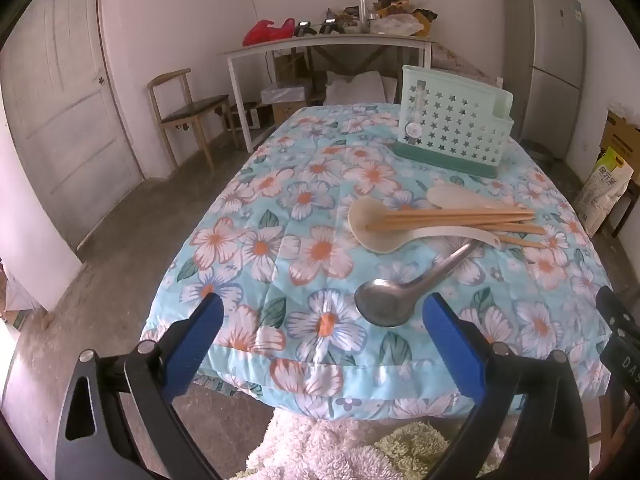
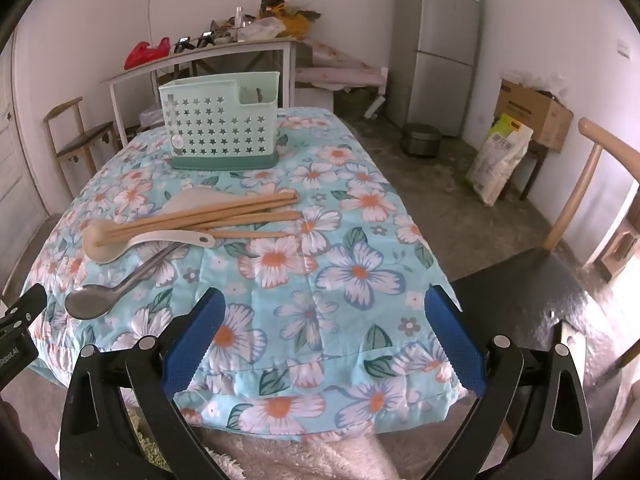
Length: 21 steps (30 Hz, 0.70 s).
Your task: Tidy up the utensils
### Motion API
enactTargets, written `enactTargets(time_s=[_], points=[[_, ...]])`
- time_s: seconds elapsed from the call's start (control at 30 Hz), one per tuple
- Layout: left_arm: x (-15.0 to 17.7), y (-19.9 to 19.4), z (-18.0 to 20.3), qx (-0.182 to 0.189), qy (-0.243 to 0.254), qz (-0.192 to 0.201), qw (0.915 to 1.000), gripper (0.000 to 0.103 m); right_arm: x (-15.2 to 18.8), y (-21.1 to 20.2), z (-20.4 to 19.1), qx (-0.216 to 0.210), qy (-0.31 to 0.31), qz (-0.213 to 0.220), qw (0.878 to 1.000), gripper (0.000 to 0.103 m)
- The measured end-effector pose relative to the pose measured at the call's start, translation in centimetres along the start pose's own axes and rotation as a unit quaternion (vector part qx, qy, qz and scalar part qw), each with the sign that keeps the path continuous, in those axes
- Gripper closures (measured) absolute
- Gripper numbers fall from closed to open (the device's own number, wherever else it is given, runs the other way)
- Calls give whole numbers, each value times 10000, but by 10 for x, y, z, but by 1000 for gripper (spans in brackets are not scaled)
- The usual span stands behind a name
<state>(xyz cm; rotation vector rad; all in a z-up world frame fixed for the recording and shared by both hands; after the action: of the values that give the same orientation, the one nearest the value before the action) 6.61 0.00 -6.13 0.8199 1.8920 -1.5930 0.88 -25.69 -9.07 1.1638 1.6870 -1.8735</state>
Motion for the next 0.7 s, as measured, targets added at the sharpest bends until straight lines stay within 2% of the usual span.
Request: enactTargets(time_s=[0.7], points=[[3, 3, 3, 23, -6, -42, 10000, 6, 2, -1, -3, -10, -2, -20, 10000, 8]])
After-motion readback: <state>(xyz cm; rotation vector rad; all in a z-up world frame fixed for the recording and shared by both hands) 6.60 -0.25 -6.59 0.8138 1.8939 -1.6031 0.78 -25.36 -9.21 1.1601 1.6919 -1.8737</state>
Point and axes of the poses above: each gripper's, at about its wrist camera, not at the fingertips, and y roughly the way its jaws point, z to its right, x to its underside, the point moved 9 cm from there along y, roughly the way its jaws point, and after that the axes turned 7 degrees about -x, right-handed, at the moved point
